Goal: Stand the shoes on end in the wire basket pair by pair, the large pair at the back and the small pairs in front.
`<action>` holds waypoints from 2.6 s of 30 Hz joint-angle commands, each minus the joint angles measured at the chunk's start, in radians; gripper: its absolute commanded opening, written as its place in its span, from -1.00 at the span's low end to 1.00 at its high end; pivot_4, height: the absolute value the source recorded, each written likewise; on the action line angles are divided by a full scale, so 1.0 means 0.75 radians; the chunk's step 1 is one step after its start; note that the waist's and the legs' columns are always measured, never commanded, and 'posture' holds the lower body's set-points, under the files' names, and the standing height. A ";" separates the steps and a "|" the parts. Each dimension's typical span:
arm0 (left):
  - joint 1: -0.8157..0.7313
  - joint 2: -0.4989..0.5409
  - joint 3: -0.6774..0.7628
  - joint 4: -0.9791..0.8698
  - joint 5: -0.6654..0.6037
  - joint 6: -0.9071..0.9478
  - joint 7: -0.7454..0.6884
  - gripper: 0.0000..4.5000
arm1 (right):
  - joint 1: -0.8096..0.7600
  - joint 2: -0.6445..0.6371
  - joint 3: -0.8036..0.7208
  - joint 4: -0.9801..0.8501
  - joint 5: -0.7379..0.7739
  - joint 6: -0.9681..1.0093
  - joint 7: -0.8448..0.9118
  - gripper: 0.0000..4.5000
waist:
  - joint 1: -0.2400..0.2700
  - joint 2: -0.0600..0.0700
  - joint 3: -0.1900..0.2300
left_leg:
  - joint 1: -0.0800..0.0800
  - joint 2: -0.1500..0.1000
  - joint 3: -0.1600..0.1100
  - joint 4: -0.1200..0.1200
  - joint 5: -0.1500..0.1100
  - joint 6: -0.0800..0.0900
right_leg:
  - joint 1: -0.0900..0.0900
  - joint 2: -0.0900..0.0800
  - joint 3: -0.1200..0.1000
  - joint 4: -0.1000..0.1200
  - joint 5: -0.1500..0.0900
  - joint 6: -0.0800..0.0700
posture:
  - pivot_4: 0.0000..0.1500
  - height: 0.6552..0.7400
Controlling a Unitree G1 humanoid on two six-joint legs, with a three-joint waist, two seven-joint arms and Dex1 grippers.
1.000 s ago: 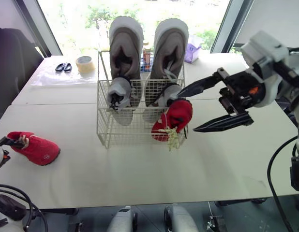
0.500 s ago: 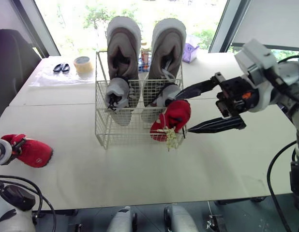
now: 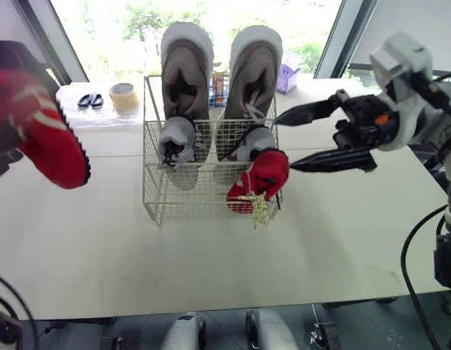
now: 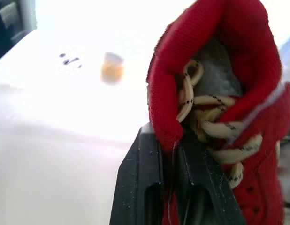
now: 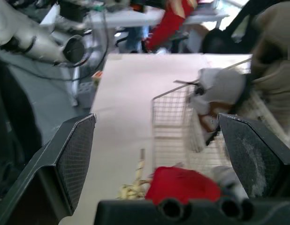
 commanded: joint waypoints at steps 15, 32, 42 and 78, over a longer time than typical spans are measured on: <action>0.150 -0.325 -0.893 -0.549 0.948 -0.883 -0.402 -0.98 | 0.040 0.041 -0.177 -0.120 0.206 0.242 -0.202 1.00 | 0.036 0.001 0.000 | 0.004 0.001 0.003 0.002 0.000 0.002 | 0.006 0.005 0.000 -0.001 0.002 -0.003 | 1.00 1.00; 0.488 -0.586 -1.348 -0.347 1.769 -1.400 -0.624 -0.98 | 0.277 0.048 -0.304 -0.443 0.592 0.509 -0.538 1.00 | 0.039 0.002 -0.001 | 0.007 0.002 0.003 0.003 -0.005 0.012 | 0.010 0.006 -0.001 -0.001 0.002 -0.003 | 1.00 1.00; 0.528 -0.750 -1.350 -0.209 1.837 -1.501 -0.631 -0.98 | 0.253 0.062 -0.283 -0.403 0.633 0.478 -0.620 1.00 | 0.039 0.003 -0.002 | 0.017 0.003 0.002 0.002 -0.007 0.015 | 0.021 0.005 -0.002 -0.003 0.002 -0.003 | 1.00 1.00; 1.124 -0.056 -0.530 -0.126 0.507 -0.746 -0.995 0.98 | 0.603 -0.248 -0.389 -0.408 0.497 0.417 -0.471 1.00 | 0.037 0.007 -0.001 | 0.016 0.005 0.000 0.000 -0.010 0.020 | 0.028 0.004 -0.006 -0.021 -0.001 -0.009 | 1.00 1.00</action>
